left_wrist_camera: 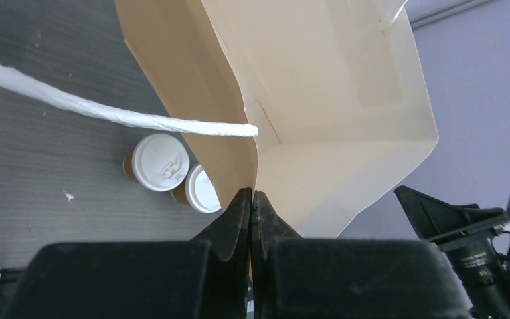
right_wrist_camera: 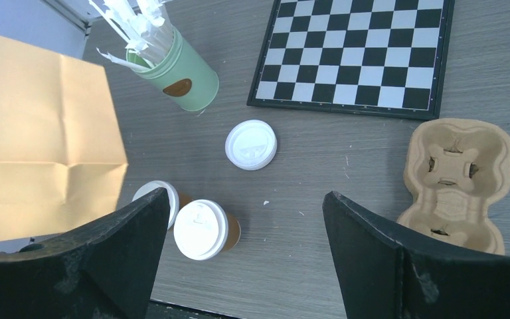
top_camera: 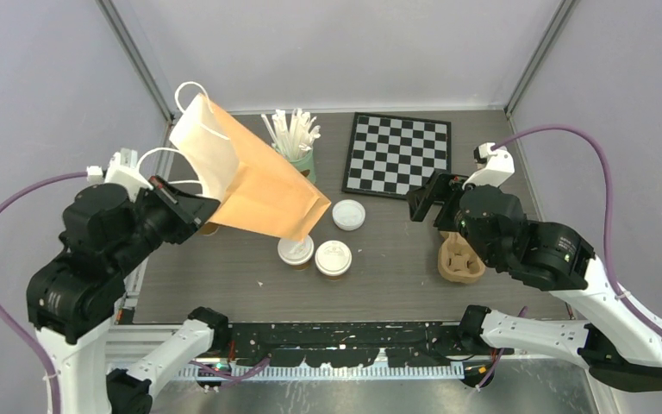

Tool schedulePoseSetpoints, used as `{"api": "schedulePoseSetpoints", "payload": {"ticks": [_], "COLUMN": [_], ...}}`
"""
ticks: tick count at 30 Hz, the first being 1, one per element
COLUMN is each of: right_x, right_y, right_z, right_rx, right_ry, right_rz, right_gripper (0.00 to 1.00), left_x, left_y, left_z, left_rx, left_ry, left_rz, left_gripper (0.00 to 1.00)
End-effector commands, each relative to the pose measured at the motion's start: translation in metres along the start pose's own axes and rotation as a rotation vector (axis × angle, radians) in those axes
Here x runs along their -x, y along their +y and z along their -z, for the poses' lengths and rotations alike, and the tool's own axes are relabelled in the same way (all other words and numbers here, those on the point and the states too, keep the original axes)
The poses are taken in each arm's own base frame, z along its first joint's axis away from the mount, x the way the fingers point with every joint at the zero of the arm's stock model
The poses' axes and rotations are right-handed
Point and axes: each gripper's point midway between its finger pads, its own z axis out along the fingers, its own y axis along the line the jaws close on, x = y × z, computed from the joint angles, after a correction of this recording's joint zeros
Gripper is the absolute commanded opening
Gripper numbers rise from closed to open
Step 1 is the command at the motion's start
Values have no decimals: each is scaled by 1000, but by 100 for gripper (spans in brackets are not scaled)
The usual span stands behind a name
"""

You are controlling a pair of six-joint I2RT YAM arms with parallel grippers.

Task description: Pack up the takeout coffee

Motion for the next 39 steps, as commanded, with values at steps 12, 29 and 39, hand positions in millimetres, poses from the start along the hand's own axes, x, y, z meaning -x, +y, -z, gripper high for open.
{"api": "schedulePoseSetpoints", "payload": {"ticks": [12, 29, 39], "right_x": [11, 91, 91], "right_y": [-1, -74, -67], "right_z": [1, 61, 55], "right_rx": [-14, -245, -236], "right_ry": [-42, -307, -305], "right_rz": [-33, -163, -125], "right_gripper": [89, 87, 88], "left_x": [53, -88, -170], "left_y": [-115, -151, -127], "left_z": [1, -110, -150], "left_rx": [-369, -388, -317], "left_ry": [-61, 356, 447], "left_rz": [-215, -419, -570], "left_gripper": [0, 0, 0]}}
